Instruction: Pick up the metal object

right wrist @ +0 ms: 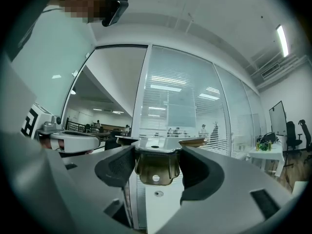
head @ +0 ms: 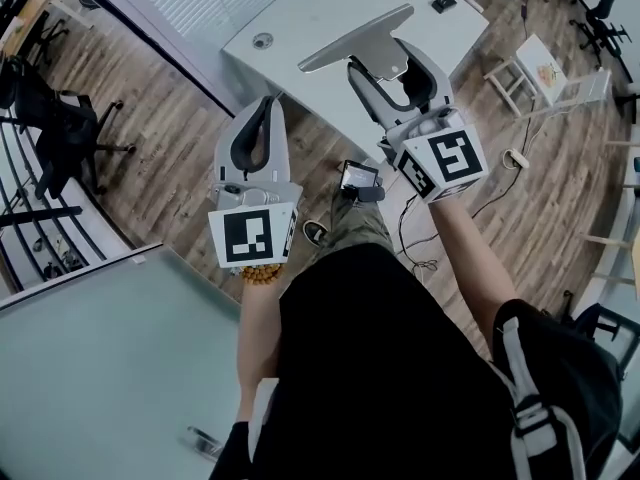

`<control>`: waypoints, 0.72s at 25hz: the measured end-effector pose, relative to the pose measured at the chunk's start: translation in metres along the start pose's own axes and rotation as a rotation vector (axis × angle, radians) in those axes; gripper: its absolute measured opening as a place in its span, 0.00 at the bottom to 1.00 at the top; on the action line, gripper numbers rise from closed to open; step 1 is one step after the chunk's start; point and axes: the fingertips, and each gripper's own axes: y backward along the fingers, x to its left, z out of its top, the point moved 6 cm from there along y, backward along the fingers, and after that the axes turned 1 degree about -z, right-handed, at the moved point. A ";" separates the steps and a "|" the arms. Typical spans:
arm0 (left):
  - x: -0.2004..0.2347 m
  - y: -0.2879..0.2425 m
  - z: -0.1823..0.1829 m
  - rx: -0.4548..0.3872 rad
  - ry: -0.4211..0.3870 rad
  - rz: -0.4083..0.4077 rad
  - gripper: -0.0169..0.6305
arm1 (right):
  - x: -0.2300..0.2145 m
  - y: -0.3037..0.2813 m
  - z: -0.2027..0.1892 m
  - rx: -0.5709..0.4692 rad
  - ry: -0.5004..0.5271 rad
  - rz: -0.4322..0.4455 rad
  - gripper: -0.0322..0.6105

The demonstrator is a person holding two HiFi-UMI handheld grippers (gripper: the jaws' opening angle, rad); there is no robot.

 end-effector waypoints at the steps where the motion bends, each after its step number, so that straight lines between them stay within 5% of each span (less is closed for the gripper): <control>1: 0.001 0.001 -0.003 0.005 0.001 0.005 0.05 | 0.003 0.001 -0.003 0.006 -0.004 0.003 0.48; 18: -0.002 0.010 -0.028 0.039 -0.024 0.067 0.05 | 0.006 0.018 -0.042 0.094 -0.029 -0.088 0.48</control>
